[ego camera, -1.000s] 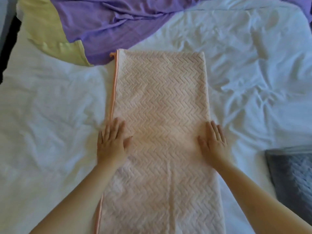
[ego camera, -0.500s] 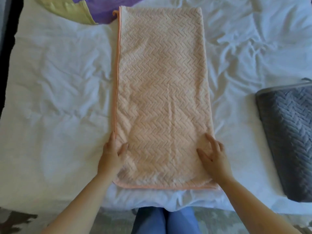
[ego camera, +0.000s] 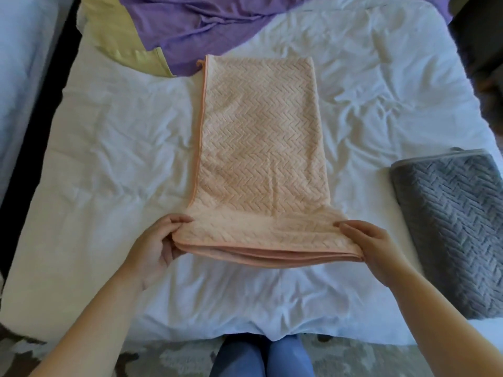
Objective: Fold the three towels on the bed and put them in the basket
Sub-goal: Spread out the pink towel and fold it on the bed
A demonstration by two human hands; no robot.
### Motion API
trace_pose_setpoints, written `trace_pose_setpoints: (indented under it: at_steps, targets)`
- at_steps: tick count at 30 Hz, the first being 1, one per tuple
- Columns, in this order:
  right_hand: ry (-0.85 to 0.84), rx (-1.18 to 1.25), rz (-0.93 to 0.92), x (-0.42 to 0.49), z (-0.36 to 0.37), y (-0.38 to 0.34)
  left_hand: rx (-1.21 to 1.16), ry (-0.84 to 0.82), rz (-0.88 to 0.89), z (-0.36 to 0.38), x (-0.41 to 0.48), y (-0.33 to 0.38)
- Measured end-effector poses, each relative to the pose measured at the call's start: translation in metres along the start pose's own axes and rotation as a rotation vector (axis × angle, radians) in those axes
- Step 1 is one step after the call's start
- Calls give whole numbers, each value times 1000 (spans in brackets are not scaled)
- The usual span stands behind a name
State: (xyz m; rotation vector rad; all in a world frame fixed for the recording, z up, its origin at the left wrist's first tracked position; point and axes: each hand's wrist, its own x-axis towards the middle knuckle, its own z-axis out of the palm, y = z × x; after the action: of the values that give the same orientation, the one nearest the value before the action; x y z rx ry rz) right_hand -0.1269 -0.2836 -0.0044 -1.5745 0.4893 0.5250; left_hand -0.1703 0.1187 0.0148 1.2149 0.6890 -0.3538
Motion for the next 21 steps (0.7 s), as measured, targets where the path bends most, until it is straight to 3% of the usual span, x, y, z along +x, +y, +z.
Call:
trace_pose_setpoints:
  at_steps: [3,6,8,12,16,21]
  targets:
    - [-15,312,-39,23,-3,-26,-279,-104,41,4,15,27]
    - [-149,414,-188,45,2,-57,-227,-127,124,18,41,43]
    - [-162,262,-249,65,10,-73,-19,-31,207,31,66,53]
    - [296,-198,-167,121,31,-99,572,335,283,42,126,75]
    - [354,-274,-169,182,43,-119,653,480,326,51,186,98]
    - [384,-451,-113,251,46,-113,866,569,258,61,250,98]
